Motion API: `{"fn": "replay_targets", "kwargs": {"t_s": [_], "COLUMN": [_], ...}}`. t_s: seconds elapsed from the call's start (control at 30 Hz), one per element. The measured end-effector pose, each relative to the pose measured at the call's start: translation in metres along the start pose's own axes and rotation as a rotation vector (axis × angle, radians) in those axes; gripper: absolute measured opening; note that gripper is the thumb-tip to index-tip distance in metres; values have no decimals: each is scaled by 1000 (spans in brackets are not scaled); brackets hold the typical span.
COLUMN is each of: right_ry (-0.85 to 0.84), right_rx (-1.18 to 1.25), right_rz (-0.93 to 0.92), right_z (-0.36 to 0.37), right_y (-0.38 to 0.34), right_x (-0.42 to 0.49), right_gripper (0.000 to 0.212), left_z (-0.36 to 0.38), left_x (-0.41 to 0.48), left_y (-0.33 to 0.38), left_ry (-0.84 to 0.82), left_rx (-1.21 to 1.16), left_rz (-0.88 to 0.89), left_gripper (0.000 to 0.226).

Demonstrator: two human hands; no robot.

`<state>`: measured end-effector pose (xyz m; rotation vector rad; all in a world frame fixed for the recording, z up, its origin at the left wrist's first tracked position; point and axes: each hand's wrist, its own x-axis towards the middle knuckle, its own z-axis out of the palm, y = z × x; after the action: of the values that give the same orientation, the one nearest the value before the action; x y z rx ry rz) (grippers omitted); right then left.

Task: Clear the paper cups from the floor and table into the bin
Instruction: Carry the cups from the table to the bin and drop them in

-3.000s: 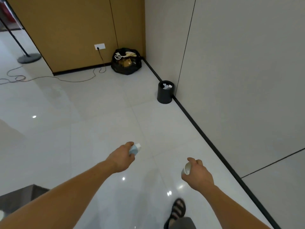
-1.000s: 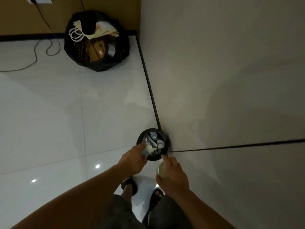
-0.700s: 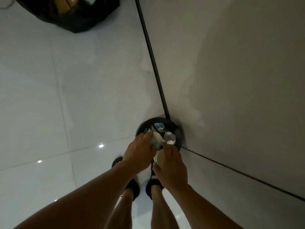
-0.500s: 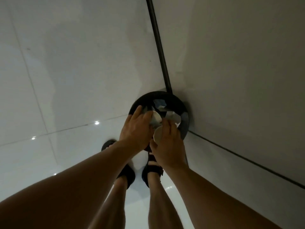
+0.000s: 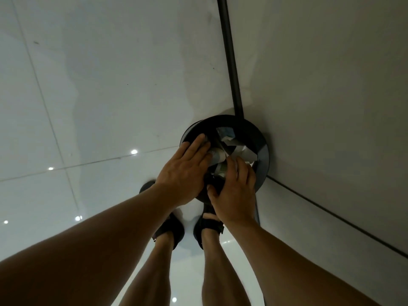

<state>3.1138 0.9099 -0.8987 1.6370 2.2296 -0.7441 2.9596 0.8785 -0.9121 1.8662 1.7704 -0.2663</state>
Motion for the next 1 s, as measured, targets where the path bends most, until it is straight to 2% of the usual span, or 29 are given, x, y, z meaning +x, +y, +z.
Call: {"fn": "replay_targets", "kwargs": {"t_s": [0.17,0.4,0.53,0.67,0.83,1.0], "right_ry": [-9,-79,-46,-64,-124,-154], "right_rx": [-15,-163,-188,-180,-211,-308], "right_rz": [-31,-85,-153,-232,-393,-698], "right_z": [-40,-155,-231,-283,-321,-333], "right_y": [-1,-37,-77,-116,-160,-216], "right_x": [-17,-48,-71,-105,-166,-235], "right_gripper": [87,83,78,77,78,79], "left_z": [-41,-173,-250,-290,-314,-315], "left_x": [-21,-96,-154,-230,-340,-428], "left_y": [-4,-15,-8,1,26,78], "left_ry": [-22,7,99,189,228,342], "left_rx": [-28,-170,-217,-278,-285,-365], "left_rz": [-59,-269,-350,-487,-712,-911], "left_gripper": [69,66,67,67,69,69]}}
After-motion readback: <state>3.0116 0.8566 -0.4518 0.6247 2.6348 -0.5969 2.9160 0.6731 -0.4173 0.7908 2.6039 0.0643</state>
